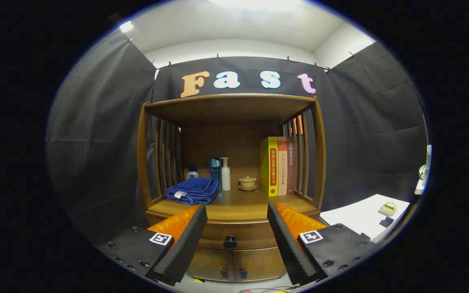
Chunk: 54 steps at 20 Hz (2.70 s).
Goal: Pull open the drawer, take out the items inside it, and place them on the countertop above the cabinet.
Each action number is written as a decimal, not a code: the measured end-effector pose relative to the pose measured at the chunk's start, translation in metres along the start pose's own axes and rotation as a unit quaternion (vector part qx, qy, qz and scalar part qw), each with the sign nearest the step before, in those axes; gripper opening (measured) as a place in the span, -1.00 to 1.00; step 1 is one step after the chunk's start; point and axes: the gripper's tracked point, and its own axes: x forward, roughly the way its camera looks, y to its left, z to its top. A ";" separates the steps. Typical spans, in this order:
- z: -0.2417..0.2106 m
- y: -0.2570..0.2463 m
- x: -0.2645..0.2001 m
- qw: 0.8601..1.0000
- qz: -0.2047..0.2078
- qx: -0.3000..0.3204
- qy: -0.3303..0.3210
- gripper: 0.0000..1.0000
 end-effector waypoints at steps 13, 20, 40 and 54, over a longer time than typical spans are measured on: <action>-0.002 0.000 0.002 1.000 0.001 -0.001 0.003 0.95; -0.023 0.004 0.010 1.000 0.005 -0.005 0.026 0.96; -0.201 0.013 0.123 0.984 0.013 -0.007 0.179 0.97; -0.226 0.020 0.146 0.984 0.004 0.003 0.179 0.11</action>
